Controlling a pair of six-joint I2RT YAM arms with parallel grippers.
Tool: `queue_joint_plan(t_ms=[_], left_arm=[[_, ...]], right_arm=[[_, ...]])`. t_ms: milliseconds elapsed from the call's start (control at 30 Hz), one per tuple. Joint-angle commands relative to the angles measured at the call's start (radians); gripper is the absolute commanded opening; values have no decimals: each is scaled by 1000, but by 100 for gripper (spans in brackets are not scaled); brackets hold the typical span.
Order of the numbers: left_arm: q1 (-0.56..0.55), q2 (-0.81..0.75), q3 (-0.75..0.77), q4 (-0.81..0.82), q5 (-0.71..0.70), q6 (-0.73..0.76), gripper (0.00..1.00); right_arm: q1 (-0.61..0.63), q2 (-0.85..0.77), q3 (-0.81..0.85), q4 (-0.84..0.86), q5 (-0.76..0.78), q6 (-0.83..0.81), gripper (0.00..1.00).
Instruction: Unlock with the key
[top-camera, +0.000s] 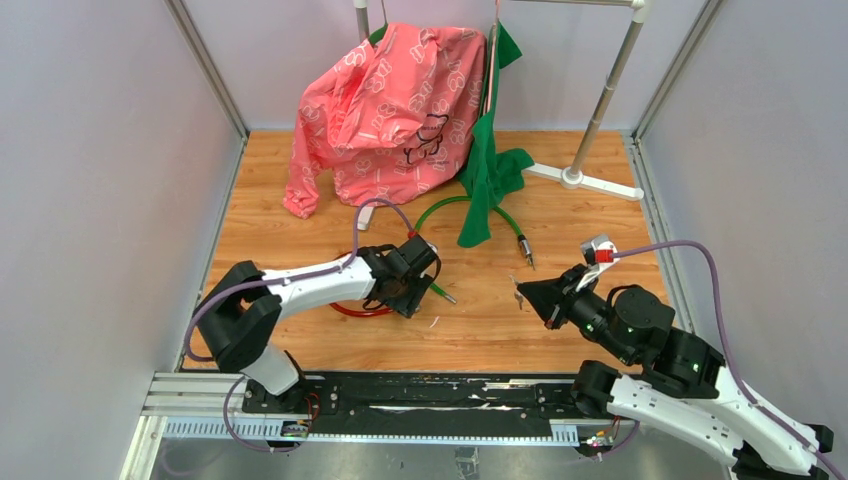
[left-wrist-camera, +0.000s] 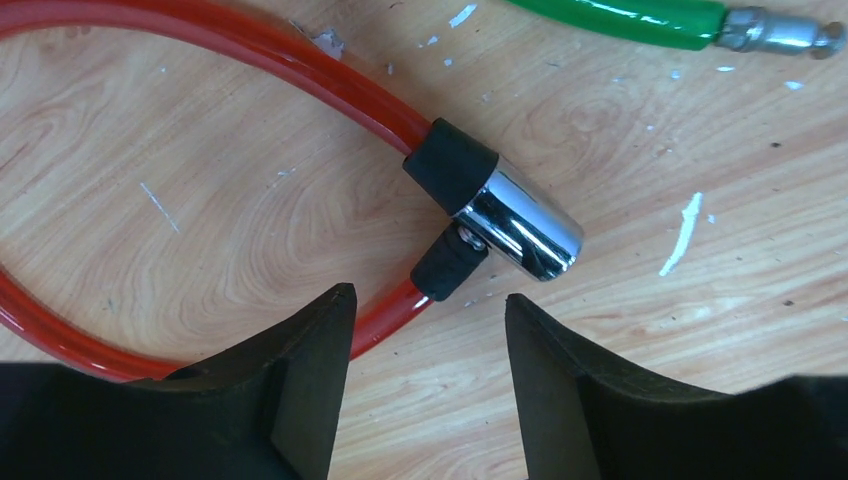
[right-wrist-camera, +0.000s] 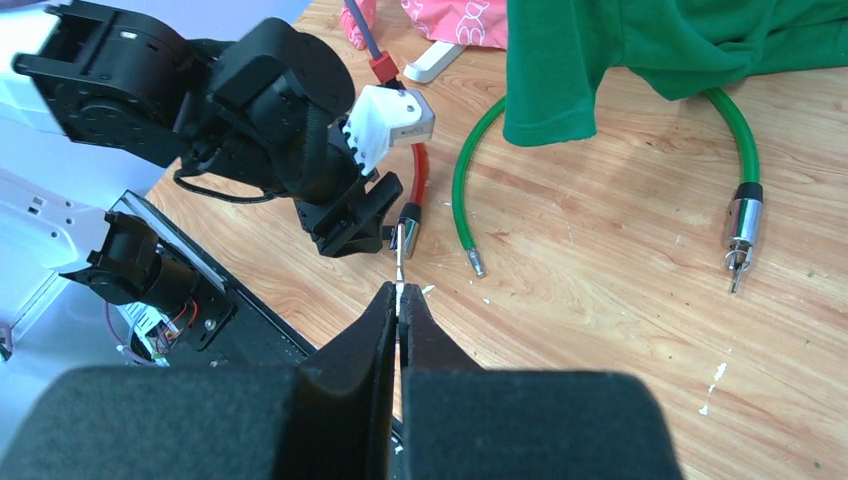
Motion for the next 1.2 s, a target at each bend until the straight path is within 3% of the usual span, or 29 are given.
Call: queue_joint_plan(t_ms=[0, 200, 367, 733, 900, 1167], left_arm=[[5, 74, 26, -9, -28, 32, 59], [5, 154, 40, 52, 39, 37, 43], [5, 178, 46, 78, 99, 7, 22], [-111, 71, -111, 208, 137, -241, 16], [-148, -8, -167, 255, 44, -249, 27], [-147, -231, -291, 361, -20, -133, 68]], right_arm=[[-11, -31, 24, -30, 24, 8, 0], [-10, -29, 27, -34, 26, 10, 0], [-10, -35, 34, -51, 33, 10, 0], [-10, -26, 38, -104, 53, 20, 0], [-10, -11, 33, -111, 49, 25, 0], [-10, 17, 41, -129, 27, 55, 0]])
